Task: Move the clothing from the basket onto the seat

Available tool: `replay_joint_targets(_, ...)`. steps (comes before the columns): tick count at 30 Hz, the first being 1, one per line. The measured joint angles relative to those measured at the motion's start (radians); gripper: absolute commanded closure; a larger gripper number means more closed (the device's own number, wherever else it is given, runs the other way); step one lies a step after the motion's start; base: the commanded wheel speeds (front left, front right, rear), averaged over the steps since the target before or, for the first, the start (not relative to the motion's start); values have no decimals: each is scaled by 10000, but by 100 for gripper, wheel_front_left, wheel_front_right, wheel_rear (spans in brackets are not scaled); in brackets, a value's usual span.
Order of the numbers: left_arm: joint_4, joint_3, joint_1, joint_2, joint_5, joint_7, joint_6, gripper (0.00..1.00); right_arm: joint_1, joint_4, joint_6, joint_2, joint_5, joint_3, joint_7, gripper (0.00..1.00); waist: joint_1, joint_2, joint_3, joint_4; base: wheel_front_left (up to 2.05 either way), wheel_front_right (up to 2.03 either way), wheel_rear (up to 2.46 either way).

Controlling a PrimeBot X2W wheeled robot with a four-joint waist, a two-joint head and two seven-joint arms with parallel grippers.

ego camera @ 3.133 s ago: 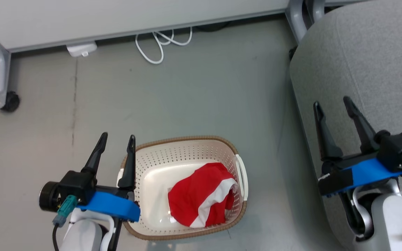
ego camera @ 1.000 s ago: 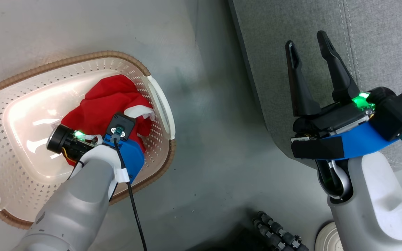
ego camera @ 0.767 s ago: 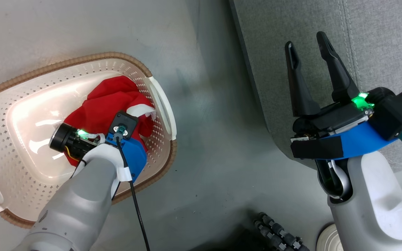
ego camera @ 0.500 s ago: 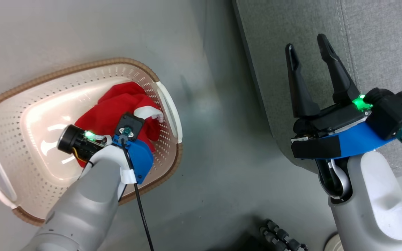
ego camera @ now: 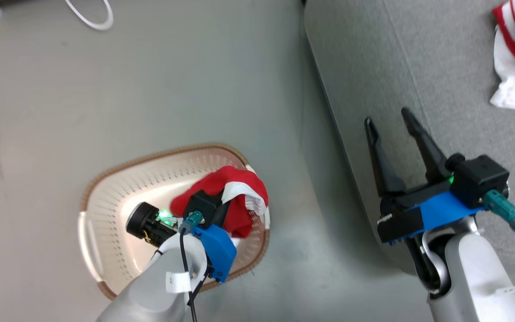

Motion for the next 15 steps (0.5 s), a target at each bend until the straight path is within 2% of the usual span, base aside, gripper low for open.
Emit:
replay_joint_targets(8,-1001,433,580,-90,265,-2,-232,100,1112,-29,0,0,-27,-157,573,0,-2,0,-2184,824,0,0,0)
replay_joint_targets(14,-1791,520,546,-309,330,0,-594,100,1826,35,0,0,176,-265,786,0,-3,0,-3714,1518,0,0,0)
replay_joint_targets(15,-1791,520,546,-309,330,0,-594,100,1826,35,0,0,176,-265,786,0,-3,0,-3714,1518,0,0,0)
